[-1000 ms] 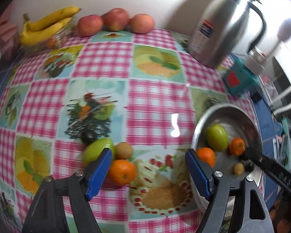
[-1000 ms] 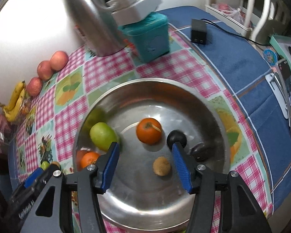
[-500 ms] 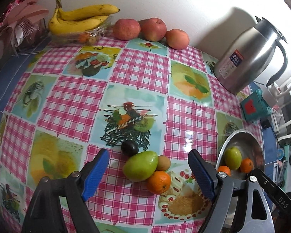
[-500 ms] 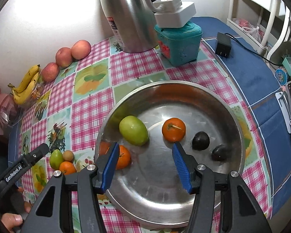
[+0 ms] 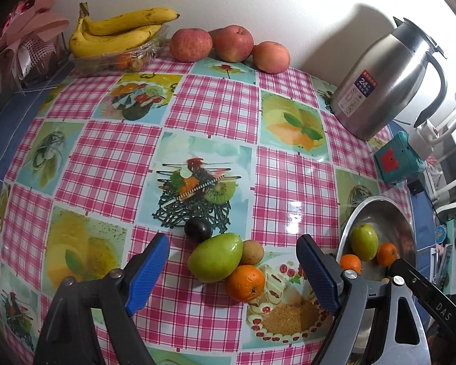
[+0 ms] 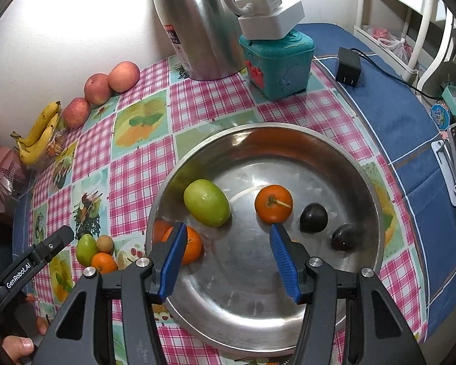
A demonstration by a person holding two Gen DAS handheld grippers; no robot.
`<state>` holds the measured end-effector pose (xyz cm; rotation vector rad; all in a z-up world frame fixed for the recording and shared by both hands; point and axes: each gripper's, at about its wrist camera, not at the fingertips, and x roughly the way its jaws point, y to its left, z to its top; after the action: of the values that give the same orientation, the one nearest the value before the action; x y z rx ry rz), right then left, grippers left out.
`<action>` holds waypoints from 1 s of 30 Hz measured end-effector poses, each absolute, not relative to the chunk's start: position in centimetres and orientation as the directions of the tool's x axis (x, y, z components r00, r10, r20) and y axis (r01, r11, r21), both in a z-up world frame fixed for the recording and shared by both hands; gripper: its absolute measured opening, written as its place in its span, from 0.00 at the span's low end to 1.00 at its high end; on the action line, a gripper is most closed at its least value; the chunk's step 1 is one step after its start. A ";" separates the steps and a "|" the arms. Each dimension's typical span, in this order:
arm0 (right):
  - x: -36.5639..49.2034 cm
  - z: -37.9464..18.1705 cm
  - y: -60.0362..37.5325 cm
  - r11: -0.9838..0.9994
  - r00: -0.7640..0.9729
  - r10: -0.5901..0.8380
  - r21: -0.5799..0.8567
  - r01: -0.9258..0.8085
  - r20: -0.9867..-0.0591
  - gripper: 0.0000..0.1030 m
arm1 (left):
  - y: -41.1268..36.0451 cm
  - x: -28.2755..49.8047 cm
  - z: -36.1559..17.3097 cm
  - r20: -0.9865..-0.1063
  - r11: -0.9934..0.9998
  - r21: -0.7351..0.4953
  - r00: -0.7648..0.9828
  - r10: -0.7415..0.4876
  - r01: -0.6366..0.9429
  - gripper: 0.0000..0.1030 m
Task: Organize fruits
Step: 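Withdraw both open tools from the bowl back toward the fruit cluster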
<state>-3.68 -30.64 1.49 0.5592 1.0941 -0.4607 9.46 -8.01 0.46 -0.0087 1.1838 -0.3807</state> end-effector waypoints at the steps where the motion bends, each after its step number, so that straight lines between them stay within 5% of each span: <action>1: -3.7 1.5 -30.6 0.773 0.390 -0.075 0.194 0.604 -0.918 0.56 | -8.0 9.5 0.4 -0.900 0.936 -0.205 0.322 -0.295 0.285 0.85; 6: -3.7 1.2 -30.7 0.770 0.380 -0.083 0.183 0.611 -0.921 0.57 | -8.0 9.4 0.3 -0.894 0.938 -0.193 0.342 -0.289 0.286 1.00; 11: -3.9 0.4 -31.0 0.760 0.362 -0.126 0.145 0.634 -0.923 0.92 | -8.2 9.3 0.0 -0.894 0.939 -0.173 0.352 -0.276 0.297 1.00; 30: -3.9 -0.4 -31.1 0.762 0.324 -0.135 0.111 0.638 -0.936 0.92 | -9.0 8.7 0.0 -0.896 0.922 -0.142 0.348 -0.275 0.361 1.00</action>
<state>-3.95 -31.12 -0.38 0.5177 1.1366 -0.5374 8.72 -9.05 0.03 0.0853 1.1435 -0.4123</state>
